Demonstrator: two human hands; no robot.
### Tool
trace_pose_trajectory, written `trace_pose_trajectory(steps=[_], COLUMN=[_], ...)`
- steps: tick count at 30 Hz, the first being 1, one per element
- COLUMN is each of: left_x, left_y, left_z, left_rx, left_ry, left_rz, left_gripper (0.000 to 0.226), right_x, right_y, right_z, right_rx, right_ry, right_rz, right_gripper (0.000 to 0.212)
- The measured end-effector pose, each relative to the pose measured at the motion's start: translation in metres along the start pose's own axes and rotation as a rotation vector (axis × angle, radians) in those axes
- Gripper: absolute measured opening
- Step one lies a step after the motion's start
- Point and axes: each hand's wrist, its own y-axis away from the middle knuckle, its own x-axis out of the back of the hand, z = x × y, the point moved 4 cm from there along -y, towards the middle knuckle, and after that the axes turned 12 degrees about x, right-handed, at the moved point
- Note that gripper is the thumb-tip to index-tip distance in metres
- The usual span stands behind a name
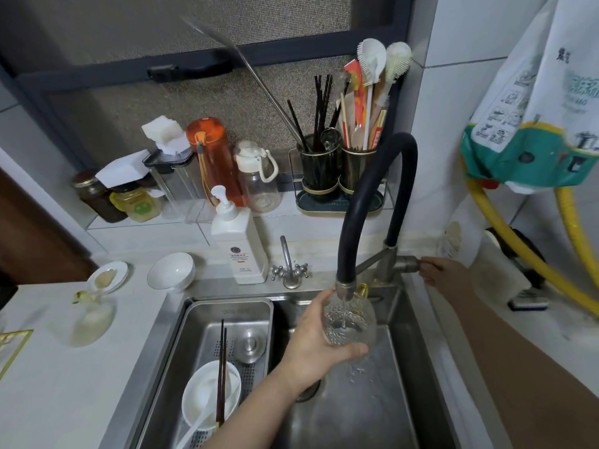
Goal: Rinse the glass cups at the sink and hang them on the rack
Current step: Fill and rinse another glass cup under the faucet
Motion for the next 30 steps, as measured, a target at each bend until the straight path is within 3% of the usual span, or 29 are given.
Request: trace_pose_trajectory(steps=[9,14,18,23,26,28,30], left_x=[-0.002,-0.004,-0.006,-0.004,0.004,0.016,0.028], left_y=[0.002,0.005,0.007,0.012,0.02,0.023,0.022], left_z=[-0.006,-0.001,0.0,0.007,0.007,0.0,-0.002], left_rx=[0.023,0.033,0.043,0.006,-0.01,0.023,0.016], left_ry=[-0.004,-0.022,-0.024,0.009,0.028,0.043,0.046], left_rz=[-0.009,-0.018,-0.031,-0.058,-0.074,-0.055,-0.023], left_gripper=[0.108,0.107,0.099,0.079,0.085,0.095,0.09], right_x=[0.003,0.006,-0.013,-0.056,-0.076,-0.087,-0.094], right_y=[0.003,0.04,0.105,0.189,0.209,0.206,0.201], right_z=[0.0,-0.026,-0.071,-0.118,-0.13,-0.141,-0.153], right_rx=[-0.047,-0.135,-0.058,-0.012,0.018,0.021,0.002], right_ry=[0.014,0.102,0.089,-0.261,-0.366,-0.326,-0.302], right_rz=[0.018,0.043,0.125,-0.038,-0.113,-0.233,-0.337], right_gripper=[0.032,0.057,0.036,0.019,0.033,0.051,0.058])
